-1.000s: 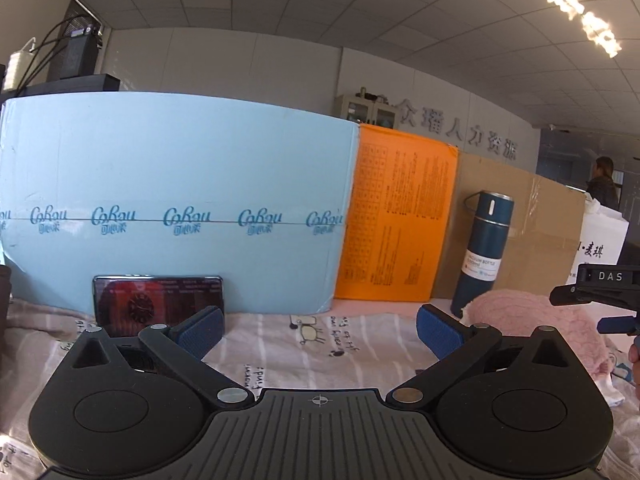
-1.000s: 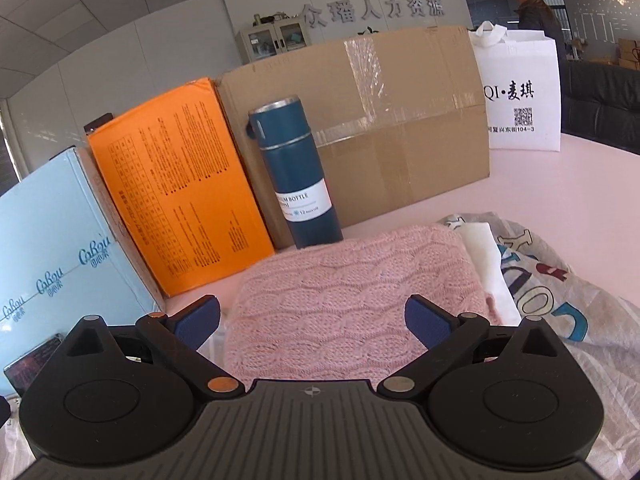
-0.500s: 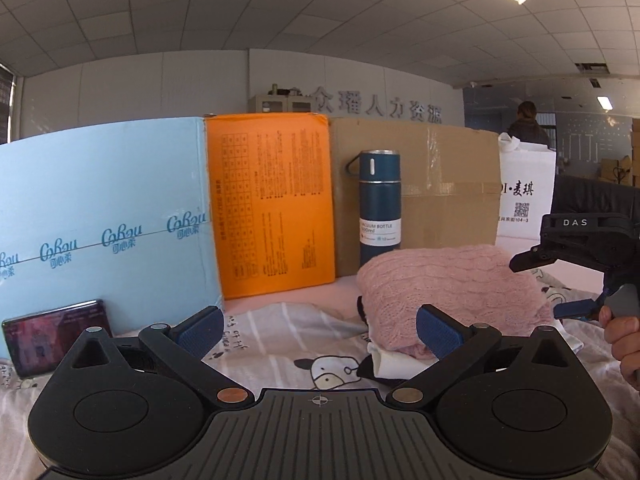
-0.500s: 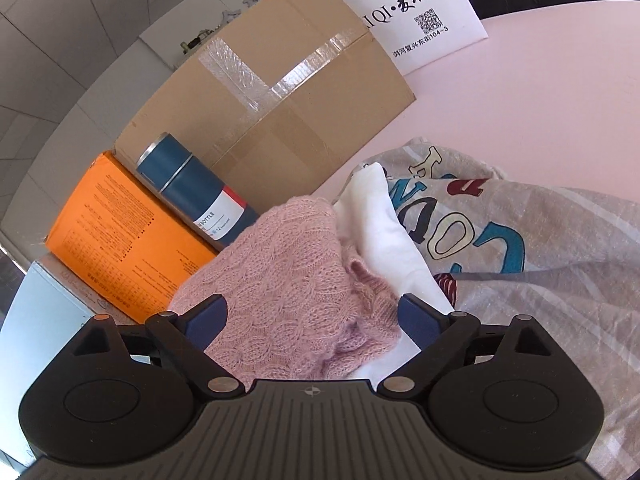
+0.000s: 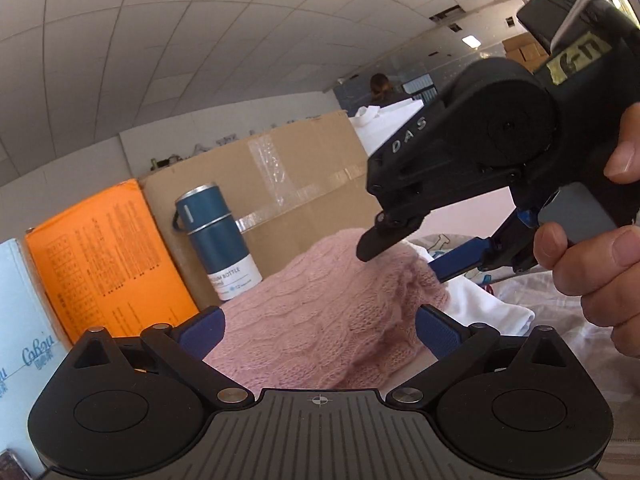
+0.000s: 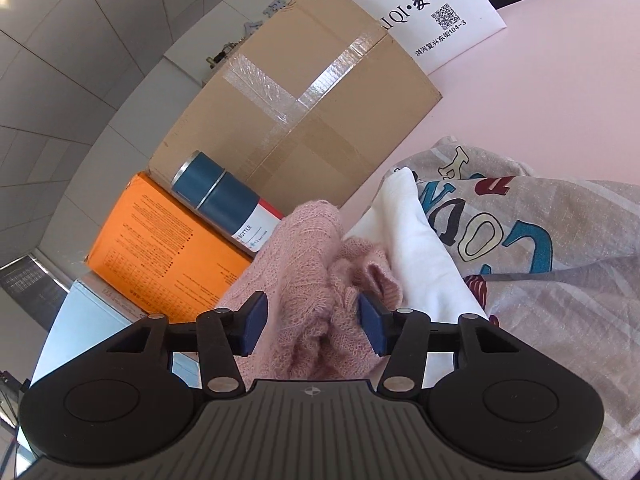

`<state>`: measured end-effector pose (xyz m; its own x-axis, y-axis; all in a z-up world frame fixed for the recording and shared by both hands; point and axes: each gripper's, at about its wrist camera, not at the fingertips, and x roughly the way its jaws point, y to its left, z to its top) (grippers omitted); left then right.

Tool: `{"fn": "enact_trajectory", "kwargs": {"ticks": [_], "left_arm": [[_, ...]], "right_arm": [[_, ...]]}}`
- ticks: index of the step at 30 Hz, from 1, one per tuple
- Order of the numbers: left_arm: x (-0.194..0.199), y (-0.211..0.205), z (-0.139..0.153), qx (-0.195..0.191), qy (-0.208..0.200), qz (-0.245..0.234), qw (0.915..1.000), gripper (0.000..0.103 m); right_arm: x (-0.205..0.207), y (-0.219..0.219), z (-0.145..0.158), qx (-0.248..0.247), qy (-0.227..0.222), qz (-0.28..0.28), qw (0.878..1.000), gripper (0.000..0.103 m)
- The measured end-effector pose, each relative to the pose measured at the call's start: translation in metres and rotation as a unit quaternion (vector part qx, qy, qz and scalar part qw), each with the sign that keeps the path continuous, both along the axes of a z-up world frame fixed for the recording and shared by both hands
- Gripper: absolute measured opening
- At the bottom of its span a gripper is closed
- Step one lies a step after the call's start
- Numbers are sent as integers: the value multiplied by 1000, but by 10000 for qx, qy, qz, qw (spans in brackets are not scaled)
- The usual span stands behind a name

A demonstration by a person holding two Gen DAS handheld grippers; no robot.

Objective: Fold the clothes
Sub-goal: 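Grasp the pink knit cardigan with the right gripper and lift it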

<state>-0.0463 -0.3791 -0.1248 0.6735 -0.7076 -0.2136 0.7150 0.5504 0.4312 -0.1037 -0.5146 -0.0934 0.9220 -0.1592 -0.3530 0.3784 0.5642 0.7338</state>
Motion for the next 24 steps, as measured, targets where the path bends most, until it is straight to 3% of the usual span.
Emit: {"fn": "enact_trajectory", "kwargs": {"ticks": [1,3,6,8,13,18,24], "left_arm": [[3,-5,-2,50,2,76,10000,89],[14,-12,-4,76,290,153,9994,62],[28,-20,-8,117,609,274,9977,31],[31,-19,-8,32,613,392,9973,18],[44,20,15,-1067,840,811,9874,15],[44,72,42,-2068,682,1075,9701,13],[34,105,73,-2831,402,937,9537,12]], "right_arm": [[1,0,1,-9,-1,25,10000,52],[1,0,2,2,-30,59,10000,56],[3,3,4,7,-109,161,9998,61],[4,5,5,-29,-162,238,9996,67],[0,1,4,72,-289,61,9995,82],[-3,5,7,-82,-301,-102,9995,83],[-3,16,15,-236,-800,266,9962,84]]}}
